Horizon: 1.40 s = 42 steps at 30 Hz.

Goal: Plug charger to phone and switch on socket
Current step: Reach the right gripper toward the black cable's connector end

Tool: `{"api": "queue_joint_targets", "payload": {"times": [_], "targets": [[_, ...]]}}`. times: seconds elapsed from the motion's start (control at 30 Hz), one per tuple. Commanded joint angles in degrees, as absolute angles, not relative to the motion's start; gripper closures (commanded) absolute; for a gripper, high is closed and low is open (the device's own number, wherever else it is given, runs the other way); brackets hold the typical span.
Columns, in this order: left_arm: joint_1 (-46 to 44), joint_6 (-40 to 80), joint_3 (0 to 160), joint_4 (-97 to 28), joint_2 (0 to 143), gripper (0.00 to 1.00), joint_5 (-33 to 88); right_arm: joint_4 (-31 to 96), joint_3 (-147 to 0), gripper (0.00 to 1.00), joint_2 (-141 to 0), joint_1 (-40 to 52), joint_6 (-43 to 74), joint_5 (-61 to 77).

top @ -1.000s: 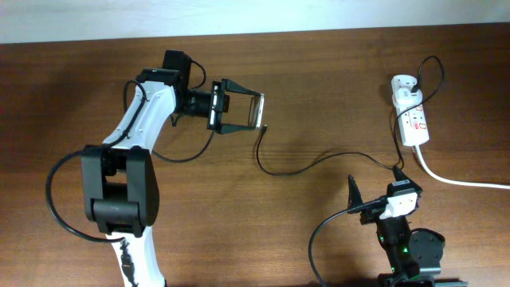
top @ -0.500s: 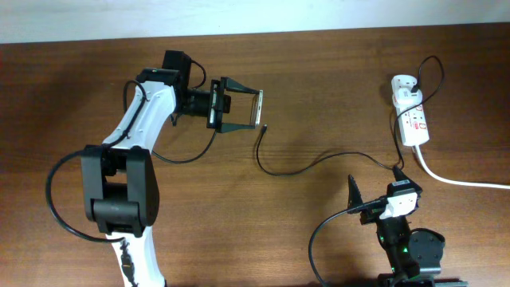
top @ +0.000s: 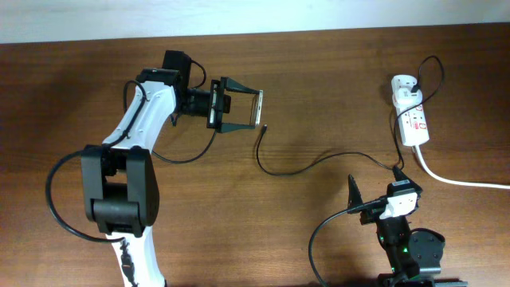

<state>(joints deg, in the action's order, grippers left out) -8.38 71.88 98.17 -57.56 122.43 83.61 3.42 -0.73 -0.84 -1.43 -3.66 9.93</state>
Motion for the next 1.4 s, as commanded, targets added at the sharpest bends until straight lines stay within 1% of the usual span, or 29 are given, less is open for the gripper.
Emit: {"api": "queue_joint_targets", "payload": {"times": [0.0, 1.1, 1.27, 1.37], "targets": [[-8.08, 72.47, 99.92, -57.52, 122.87, 1.0, 86.83, 3.64, -0.32, 0.01, -0.4, -1.08, -3.77, 9.82], [-8.03, 72.47, 99.92, -57.52, 122.87, 1.0, 85.52, 3.6, -0.32, 0.01, -0.4, -1.15, -3.51, 9.8], [-8.03, 72.47, 99.92, -57.52, 122.87, 1.0, 85.54, 4.36, -1.41, 0.01, -0.4, -1.19, 8.58, 10.04], [-8.03, 72.49, 99.92, -57.52, 122.87, 1.0, 83.64, 6.92, -3.7, 0.01, -0.4, -1.19, 9.15, 14.9]]}}
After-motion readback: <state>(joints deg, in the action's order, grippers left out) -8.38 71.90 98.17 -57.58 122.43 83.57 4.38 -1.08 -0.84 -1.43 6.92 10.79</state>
